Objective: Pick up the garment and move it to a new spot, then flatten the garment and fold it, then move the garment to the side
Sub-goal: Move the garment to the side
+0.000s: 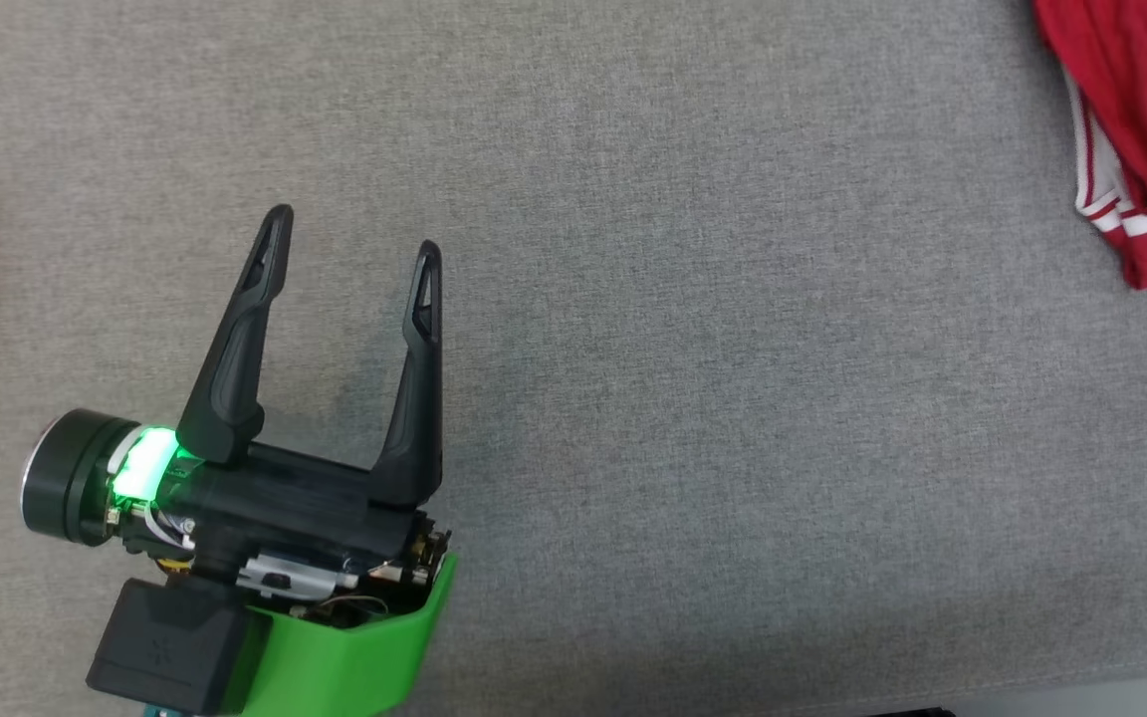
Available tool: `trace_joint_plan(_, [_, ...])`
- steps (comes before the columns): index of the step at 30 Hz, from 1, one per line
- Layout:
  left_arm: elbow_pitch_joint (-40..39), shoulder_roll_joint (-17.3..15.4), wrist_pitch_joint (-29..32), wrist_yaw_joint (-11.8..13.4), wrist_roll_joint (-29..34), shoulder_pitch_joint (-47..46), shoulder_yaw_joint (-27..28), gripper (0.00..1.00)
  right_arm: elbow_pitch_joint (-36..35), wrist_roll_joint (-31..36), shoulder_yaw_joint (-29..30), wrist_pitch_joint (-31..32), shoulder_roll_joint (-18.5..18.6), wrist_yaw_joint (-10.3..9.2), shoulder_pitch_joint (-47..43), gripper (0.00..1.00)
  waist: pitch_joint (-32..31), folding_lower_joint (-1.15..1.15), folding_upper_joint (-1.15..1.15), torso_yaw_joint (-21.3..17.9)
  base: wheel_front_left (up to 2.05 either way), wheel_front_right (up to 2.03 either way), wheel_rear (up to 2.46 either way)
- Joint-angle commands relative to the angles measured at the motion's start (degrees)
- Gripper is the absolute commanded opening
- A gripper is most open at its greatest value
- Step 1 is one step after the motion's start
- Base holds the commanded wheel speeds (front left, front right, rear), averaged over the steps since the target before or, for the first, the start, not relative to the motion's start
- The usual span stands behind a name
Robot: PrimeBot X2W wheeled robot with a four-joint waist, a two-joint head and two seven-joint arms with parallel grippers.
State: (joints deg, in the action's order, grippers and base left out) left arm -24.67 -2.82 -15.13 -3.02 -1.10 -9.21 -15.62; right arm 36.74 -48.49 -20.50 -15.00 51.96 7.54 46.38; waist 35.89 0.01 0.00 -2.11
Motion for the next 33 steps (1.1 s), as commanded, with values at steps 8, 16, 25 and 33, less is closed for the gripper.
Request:
trace_joint_plan(8, [-1.29,-0.27,0.0,-1.45,0.76,-3.21,-1.42,1.0,2.01,3.9,4.65,-0.22,3.22,-0.11,1.02,0.0,6.23,-0.01,0.0,-3.3,0.0,0.0,0.0])
trace_joint_plan(16, [-0.2,-0.24,0.0,-0.58,0.59,-3.25,-1.32,1.0,6.89,10.61,7.01,-0.22,2.04,-0.11,2.75,1.0,4.34,-0.01,0.0,-1.79,0.0,0.0,0.0])
trace_joint_plan(25, [5.79,-0.19,0.0,2.03,-1.98,1.91,-0.3,1.0,-3.18,24.44,17.19,-0.21,-10.52,-0.12,-3.03,1.0,-7.01,-0.01,0.0,0.03,0.0,0.0,0.0])
trace_joint_plan(33, [11.38,-0.16,0.0,4.68,-7.4,6.56,2.25,1.0,-18.71,30.16,19.16,-0.22,-24.55,-0.11,-20.36,1.0,-18.95,-0.01,0.0,2.25,0.0,0.0,0.0])
